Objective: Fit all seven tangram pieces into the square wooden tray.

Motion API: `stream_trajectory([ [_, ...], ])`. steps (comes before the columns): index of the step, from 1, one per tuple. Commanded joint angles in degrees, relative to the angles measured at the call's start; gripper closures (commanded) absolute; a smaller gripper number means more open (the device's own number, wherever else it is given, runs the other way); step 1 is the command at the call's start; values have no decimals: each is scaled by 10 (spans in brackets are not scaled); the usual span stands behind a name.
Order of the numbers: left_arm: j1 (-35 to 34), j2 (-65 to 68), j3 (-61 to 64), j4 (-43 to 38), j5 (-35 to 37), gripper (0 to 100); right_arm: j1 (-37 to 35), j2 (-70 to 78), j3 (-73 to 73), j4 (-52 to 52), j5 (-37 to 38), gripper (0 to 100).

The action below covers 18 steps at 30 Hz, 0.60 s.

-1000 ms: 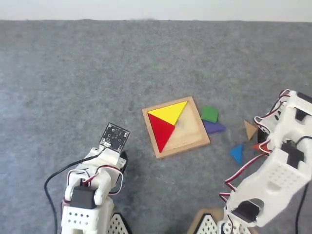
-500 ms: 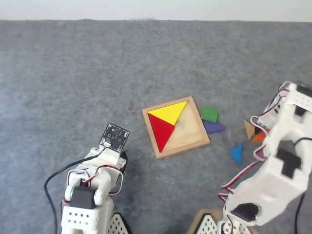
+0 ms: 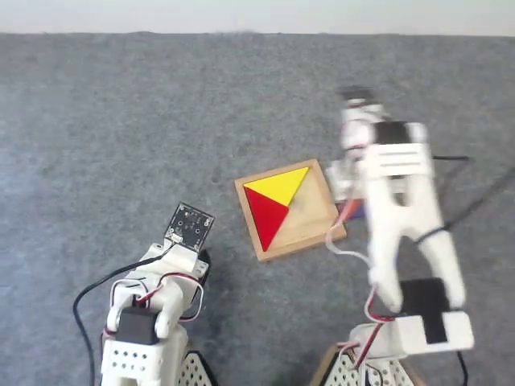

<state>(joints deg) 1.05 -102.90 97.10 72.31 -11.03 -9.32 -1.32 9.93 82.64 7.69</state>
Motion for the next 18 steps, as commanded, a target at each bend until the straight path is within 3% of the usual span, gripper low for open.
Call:
stream_trajectory([
  [1,-1,-12,-7,2,4,877,-74,29,10,-98,47,987],
  [14,-1,-12,-7,2,4,877,-112,162,-13,-198,47,987],
  [18,-1,-12,-7,2,4,877,-115,209,-48,-199,1,986],
])
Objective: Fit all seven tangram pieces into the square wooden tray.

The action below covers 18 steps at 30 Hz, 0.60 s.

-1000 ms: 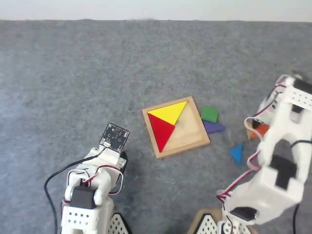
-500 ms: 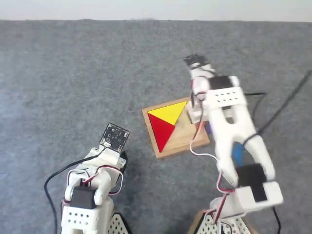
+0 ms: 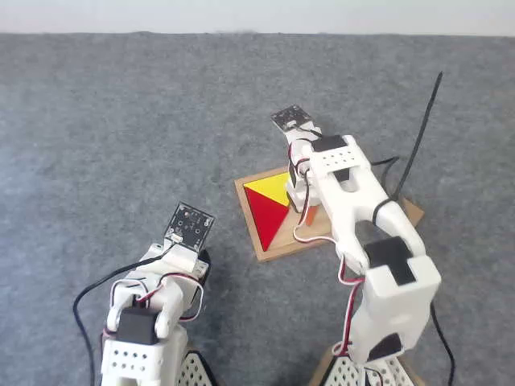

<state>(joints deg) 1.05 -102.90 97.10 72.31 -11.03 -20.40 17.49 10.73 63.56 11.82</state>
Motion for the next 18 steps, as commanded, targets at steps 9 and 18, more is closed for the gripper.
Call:
stream_trajectory([
  [9,-1,-12,-7,2,4,877,7,48,-104,-7,-27,871],
  [18,-1,-12,-7,2,4,877,2,46,-105,-13,5,631],
])
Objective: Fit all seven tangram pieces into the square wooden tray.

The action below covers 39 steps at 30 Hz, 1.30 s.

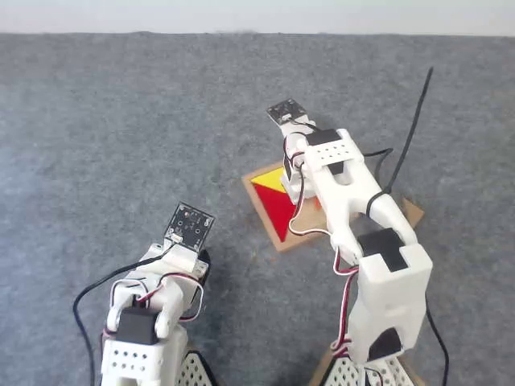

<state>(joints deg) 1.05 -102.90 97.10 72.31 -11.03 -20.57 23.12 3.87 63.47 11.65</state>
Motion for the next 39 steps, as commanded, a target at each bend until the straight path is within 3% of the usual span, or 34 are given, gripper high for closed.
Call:
stream_trajectory([
  [1,-1,-12,-7,2,4,877,4,-10,-37,-13,7,624],
  [15,-1,-12,-7,2,4,877,-41,-124,4,-13,0,626],
  [25,-1,-12,-7,2,4,877,109,-247,147,-75,-1,626],
  [32,-1,-12,-7,2,4,877,189,-227,156,-80,0,626],
  [39,-1,-12,-7,2,4,877,195,-150,77,-95,-31,626],
])
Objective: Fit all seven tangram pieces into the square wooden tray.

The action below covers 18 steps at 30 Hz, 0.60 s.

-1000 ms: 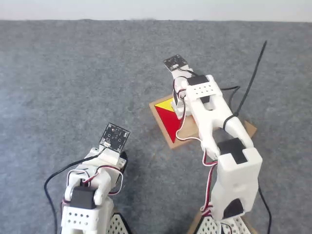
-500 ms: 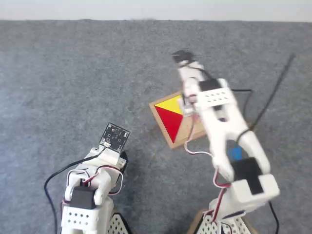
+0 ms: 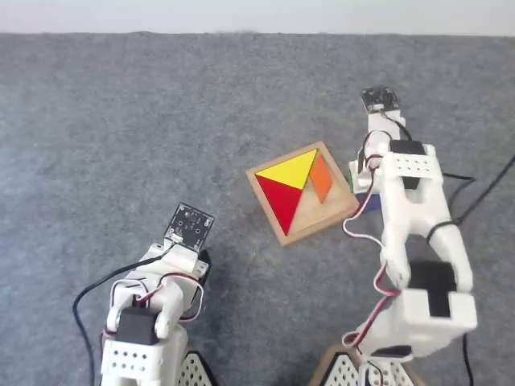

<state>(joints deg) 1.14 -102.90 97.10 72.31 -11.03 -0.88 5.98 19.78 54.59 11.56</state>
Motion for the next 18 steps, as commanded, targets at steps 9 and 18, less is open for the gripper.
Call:
stream_trajectory([
  [9,-2,-12,-7,2,4,877,-54,242,-334,88,-38,626],
  [18,-2,-12,-7,2,4,877,-60,342,-433,180,-22,626],
])
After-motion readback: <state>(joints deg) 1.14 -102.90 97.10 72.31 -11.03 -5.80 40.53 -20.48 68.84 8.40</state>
